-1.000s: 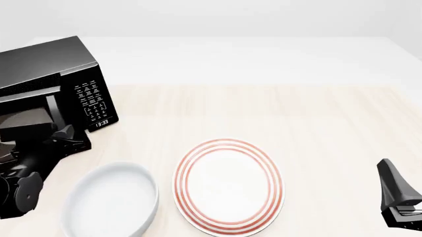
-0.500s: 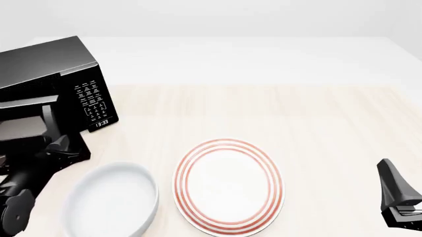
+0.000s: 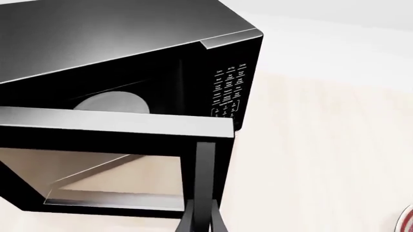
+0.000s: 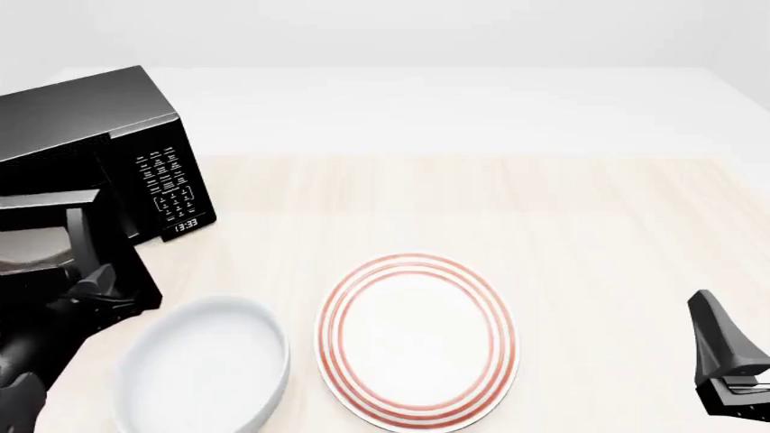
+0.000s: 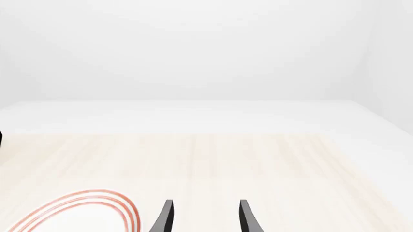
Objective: Open the microwave.
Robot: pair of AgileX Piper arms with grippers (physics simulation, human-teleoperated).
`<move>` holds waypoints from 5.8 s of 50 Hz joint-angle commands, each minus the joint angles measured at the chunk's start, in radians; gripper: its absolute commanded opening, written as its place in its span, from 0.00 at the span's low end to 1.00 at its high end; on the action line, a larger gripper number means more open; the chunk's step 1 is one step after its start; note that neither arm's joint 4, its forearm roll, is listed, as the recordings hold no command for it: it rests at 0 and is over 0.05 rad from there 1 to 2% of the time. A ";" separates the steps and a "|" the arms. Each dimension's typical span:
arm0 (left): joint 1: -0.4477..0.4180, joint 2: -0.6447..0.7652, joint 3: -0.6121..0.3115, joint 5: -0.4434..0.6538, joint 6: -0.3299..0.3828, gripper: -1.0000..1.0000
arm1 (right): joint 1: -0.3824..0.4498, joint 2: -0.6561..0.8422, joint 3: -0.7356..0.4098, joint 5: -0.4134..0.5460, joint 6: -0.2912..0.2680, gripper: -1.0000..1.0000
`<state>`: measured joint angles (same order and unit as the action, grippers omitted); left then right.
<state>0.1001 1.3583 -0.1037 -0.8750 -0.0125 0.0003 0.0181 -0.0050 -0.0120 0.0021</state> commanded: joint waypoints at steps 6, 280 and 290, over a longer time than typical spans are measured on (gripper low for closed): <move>-0.086 -0.136 -0.033 -0.065 -0.021 0.00 | 0.000 0.000 0.000 0.000 0.000 1.00; -0.043 -0.265 -0.920 1.361 0.146 1.00 | 0.000 0.000 0.000 0.000 0.000 1.00; -0.026 -0.216 -0.926 1.366 0.147 1.00 | 0.000 0.000 0.000 0.000 0.000 1.00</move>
<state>0.0569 1.0927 -1.0142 0.4815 0.1243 0.0004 0.0180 -0.0050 -0.0120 0.0021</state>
